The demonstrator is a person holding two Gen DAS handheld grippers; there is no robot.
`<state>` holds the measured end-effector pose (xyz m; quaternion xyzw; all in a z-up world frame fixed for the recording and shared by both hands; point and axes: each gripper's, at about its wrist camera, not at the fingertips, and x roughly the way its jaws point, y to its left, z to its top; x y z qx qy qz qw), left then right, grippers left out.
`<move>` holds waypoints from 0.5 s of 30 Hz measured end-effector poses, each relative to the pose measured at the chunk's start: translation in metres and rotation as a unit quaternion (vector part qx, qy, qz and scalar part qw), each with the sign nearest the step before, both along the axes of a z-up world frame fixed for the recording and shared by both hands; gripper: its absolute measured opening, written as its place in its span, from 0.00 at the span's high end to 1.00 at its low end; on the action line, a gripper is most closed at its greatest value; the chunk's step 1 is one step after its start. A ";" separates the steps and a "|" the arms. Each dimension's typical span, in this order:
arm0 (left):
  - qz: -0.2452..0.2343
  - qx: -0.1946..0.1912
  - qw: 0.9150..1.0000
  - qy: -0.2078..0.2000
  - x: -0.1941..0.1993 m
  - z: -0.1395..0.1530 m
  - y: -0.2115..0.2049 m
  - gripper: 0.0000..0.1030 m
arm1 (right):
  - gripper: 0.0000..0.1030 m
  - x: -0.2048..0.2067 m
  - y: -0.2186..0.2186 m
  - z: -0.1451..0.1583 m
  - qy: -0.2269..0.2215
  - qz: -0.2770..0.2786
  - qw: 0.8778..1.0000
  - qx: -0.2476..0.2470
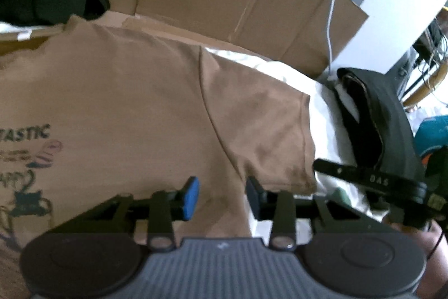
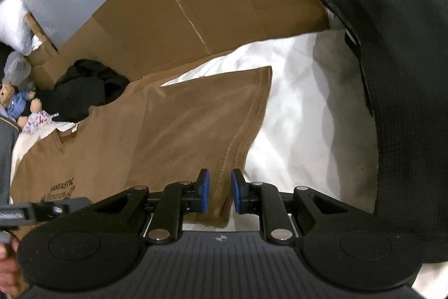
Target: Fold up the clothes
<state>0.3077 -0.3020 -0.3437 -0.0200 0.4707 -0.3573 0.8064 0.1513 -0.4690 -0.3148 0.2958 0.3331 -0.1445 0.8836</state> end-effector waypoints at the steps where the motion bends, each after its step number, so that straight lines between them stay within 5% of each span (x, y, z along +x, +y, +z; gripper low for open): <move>1: 0.000 0.000 1.000 0.002 0.000 -0.003 -0.002 0.70 | 0.81 -0.001 -0.003 -0.004 0.001 -0.006 1.000 0.016; 4: -0.003 0.006 1.000 0.009 0.000 -0.011 -0.008 0.82 | 0.81 0.000 -0.003 -0.010 0.002 -0.006 1.000 0.013; 11: -0.004 0.025 1.000 0.013 0.000 -0.026 -0.013 0.83 | 0.82 0.001 -0.004 -0.016 -0.002 -0.003 1.000 0.022; 15: 0.000 0.032 0.999 0.013 0.002 -0.022 -0.016 0.83 | 0.97 -0.002 -0.011 -0.018 -0.001 -0.007 0.999 0.034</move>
